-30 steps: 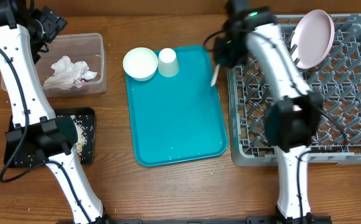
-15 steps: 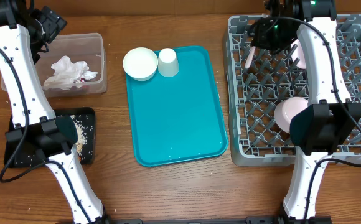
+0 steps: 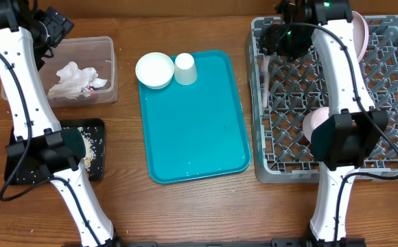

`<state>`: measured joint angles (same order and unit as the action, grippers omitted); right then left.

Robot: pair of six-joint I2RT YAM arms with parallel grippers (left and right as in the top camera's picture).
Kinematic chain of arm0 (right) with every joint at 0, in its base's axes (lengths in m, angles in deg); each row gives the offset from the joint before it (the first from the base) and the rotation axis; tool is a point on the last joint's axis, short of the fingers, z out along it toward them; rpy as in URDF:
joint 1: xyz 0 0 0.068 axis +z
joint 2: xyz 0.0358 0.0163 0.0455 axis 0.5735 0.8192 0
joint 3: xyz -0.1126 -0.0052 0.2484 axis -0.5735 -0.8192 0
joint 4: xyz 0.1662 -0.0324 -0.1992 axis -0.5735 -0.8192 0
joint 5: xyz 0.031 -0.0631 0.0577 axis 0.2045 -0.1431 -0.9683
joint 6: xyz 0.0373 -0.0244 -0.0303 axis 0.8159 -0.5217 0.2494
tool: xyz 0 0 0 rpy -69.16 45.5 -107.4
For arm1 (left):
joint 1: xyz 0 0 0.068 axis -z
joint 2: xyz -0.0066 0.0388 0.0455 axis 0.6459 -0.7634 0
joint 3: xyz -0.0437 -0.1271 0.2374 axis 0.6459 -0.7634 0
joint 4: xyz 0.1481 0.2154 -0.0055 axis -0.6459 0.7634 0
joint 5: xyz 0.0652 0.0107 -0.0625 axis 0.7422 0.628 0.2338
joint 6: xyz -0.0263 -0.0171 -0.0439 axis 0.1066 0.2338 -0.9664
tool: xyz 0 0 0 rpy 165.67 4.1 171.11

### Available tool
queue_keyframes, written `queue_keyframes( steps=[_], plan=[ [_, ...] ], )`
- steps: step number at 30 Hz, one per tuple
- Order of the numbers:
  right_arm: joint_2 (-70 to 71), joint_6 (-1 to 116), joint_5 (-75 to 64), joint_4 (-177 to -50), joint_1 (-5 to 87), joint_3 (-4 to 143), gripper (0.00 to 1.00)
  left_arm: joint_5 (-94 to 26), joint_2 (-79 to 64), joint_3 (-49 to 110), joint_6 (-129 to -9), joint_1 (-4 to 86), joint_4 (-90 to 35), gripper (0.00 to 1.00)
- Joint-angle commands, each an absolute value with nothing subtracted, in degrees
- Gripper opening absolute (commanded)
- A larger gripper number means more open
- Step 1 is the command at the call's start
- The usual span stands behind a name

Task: Sort waste into correct bins and load items into the dishwasher rack
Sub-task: 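Carry the fork right into the grey rack and release it, then move the right gripper to the white cup and grasp it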

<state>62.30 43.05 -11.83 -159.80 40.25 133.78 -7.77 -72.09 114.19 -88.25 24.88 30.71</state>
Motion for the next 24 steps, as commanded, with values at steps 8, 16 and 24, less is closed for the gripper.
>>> queue_keyframes(
  steps=[8, 16, 24],
  plan=[
    [62.21, 51.79, -18.39, -159.14, 41.65, 138.30, 0.69, -7.35, -71.98, 114.17, -88.58, 25.60, 30.84, 1.00],
    [62.23, 54.48, -18.32, -157.72, 48.56, 140.14, 0.84, -7.35, -71.98, 114.17, -88.58, 25.65, 30.84, 1.00],
    [62.78, 60.27, -12.27, -141.35, 58.28, 138.41, 1.00, -7.35, -71.98, 114.17, -88.58, 25.65, 30.84, 1.00]
  ],
)
